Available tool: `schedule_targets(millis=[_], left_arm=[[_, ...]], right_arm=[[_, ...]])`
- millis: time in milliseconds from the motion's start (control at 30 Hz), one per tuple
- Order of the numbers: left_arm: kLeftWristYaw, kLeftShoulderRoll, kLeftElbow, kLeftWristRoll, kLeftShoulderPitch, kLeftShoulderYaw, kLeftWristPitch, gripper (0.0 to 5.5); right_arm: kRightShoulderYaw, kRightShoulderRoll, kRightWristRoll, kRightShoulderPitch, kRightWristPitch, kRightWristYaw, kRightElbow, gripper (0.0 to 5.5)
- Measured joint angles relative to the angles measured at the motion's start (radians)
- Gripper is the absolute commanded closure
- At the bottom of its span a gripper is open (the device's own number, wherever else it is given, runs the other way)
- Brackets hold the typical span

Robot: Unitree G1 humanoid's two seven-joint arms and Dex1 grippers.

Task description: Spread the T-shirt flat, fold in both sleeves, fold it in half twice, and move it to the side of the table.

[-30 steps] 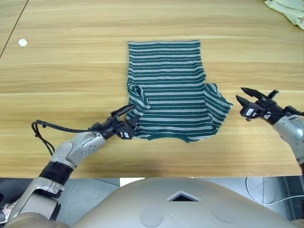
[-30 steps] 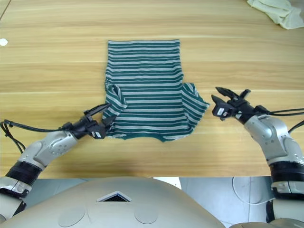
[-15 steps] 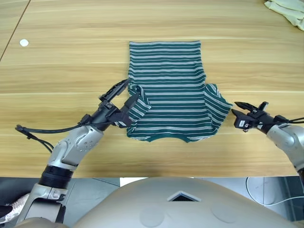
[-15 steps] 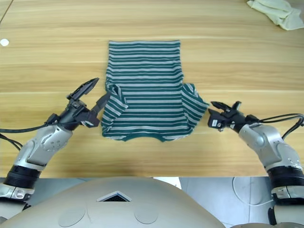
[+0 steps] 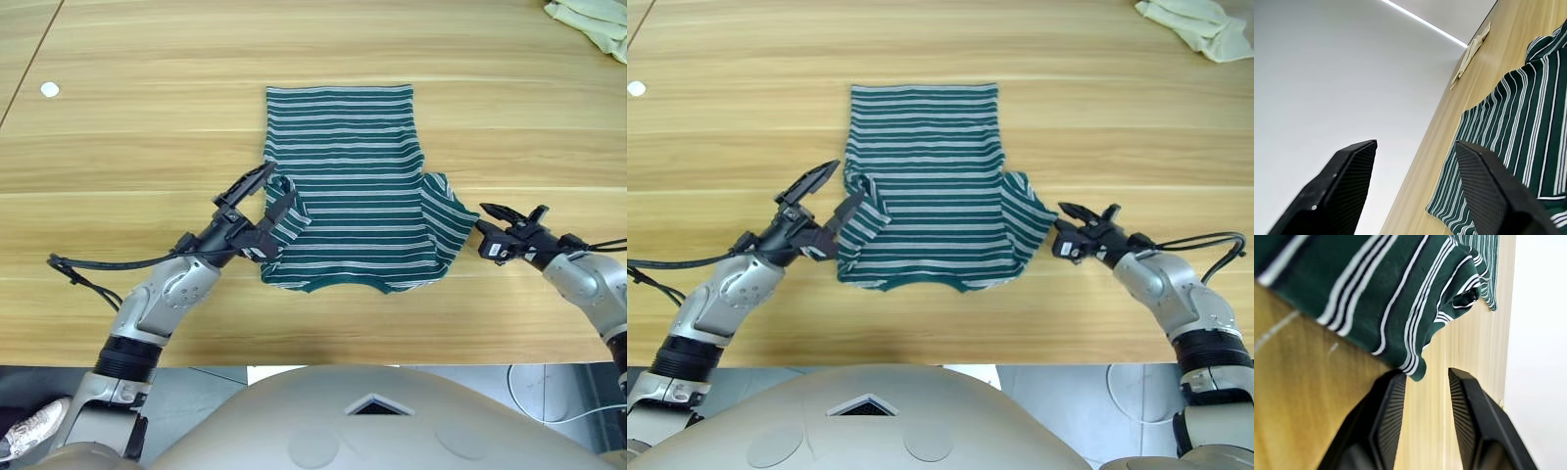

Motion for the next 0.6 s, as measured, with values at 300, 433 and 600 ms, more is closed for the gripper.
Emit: schedule_targets(millis=[300,433,600], left_arm=[[-0.008,-0.015,0.018,0.001,-0.002,-0.008,-0.004,2.53],[-0.013,-0.022,0.028,0.002,-0.008,-0.012,-0.006,2.53],[-0.014,-0.028,0.038,0.004,-0.009,-0.016,-0.023,2.49]], right_arm=[[0.058,0.005,-0.002,-0.063,-0.028,-0.021,0.05,3.89],[0.086,0.01,-0.004,-0.09,-0.036,-0.036,0.068,3.89],[0.112,0.014,-0.017,-0.103,-0.046,-0.066,0.093,4.8]])
